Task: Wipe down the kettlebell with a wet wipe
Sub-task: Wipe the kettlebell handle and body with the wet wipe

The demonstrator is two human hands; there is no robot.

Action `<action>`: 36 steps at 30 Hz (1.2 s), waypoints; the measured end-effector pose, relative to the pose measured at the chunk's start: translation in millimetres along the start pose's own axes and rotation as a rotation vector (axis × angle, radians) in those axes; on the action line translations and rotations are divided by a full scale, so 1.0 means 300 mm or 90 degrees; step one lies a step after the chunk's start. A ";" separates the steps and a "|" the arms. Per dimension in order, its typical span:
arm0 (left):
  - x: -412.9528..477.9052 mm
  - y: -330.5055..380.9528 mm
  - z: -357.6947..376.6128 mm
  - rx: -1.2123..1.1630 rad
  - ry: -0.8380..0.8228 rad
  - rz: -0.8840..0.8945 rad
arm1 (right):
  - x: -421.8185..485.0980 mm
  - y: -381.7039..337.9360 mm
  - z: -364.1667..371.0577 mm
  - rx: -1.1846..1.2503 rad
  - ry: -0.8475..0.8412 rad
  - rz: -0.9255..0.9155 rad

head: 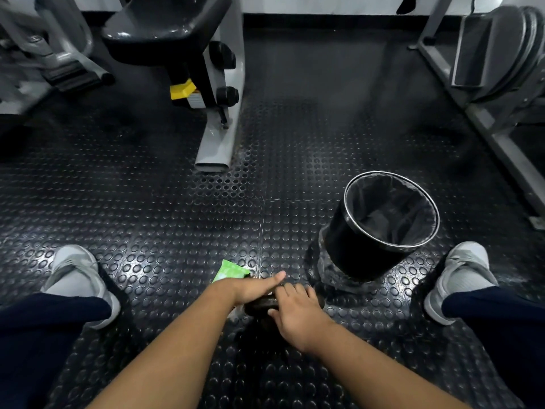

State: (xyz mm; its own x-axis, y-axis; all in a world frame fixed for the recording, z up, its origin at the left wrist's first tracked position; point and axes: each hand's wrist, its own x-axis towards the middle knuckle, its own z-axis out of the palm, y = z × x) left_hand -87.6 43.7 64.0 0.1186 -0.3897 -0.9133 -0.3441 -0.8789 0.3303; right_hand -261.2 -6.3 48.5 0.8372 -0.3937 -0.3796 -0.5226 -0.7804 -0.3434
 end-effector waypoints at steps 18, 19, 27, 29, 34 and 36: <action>0.003 0.007 0.027 -0.015 0.022 0.030 | 0.002 -0.002 -0.013 0.010 -0.017 0.001; -0.001 0.003 0.018 0.000 0.018 0.026 | 0.001 -0.003 -0.012 0.008 -0.018 0.002; -0.077 0.076 -0.039 0.086 -0.085 0.025 | 0.006 -0.008 -0.016 -0.009 -0.018 0.012; -0.035 0.048 -0.006 0.035 -0.062 -0.001 | 0.006 -0.010 -0.022 0.007 -0.024 0.011; 0.012 -0.009 0.035 -0.039 0.032 -0.011 | -0.001 -0.011 -0.020 -0.008 -0.028 0.007; -0.001 -0.001 0.005 -0.012 0.006 -0.003 | 0.002 -0.008 -0.020 -0.013 -0.023 0.007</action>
State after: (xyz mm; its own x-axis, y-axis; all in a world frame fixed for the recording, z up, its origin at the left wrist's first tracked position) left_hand -88.8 44.5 63.8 0.1295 -0.3886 -0.9123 -0.3256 -0.8857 0.3310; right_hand -258.3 -7.6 54.2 0.8245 -0.3852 -0.4145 -0.5287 -0.7856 -0.3215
